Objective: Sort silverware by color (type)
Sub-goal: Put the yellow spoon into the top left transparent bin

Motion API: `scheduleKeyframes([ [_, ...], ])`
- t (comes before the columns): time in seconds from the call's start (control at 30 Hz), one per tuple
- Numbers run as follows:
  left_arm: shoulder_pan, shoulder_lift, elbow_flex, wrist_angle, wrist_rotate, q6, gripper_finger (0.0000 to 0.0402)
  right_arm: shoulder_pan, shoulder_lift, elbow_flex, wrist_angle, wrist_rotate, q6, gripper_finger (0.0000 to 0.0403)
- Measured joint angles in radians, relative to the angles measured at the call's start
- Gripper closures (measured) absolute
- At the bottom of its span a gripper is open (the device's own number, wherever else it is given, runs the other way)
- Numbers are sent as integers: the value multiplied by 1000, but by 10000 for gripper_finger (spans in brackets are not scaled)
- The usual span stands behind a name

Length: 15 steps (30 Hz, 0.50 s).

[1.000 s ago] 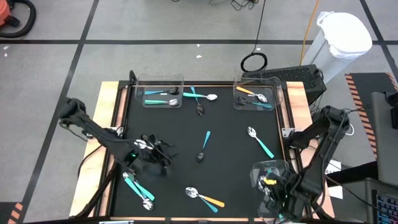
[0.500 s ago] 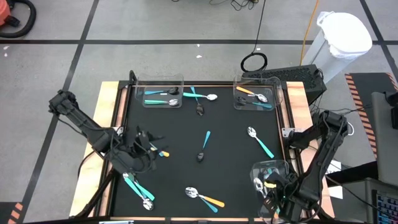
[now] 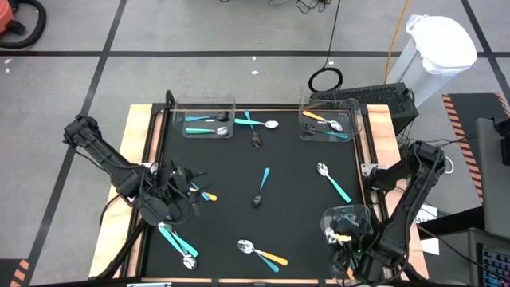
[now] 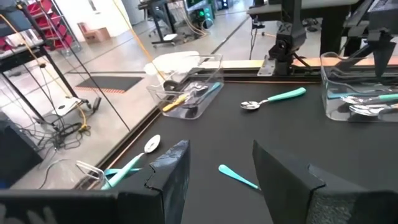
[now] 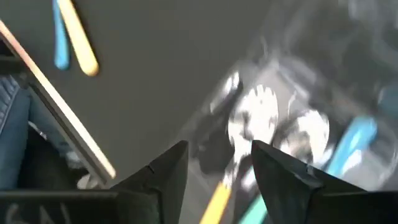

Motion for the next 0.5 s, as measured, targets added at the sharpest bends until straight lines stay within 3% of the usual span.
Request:
scheduleKeyframes([
  [0.2,0,0,0,2,3,-7,222,-46,0,77,18,261,-265,231],
  [0.3,0,1,0,4,3,-8,222,-73,-1,96,129,386,-484,232],
  [0.4,0,11,0,11,4,-8,222,-126,10,96,306,401,-749,232],
  [0.5,0,30,0,33,5,-8,222,-194,49,96,487,347,-970,232],
])
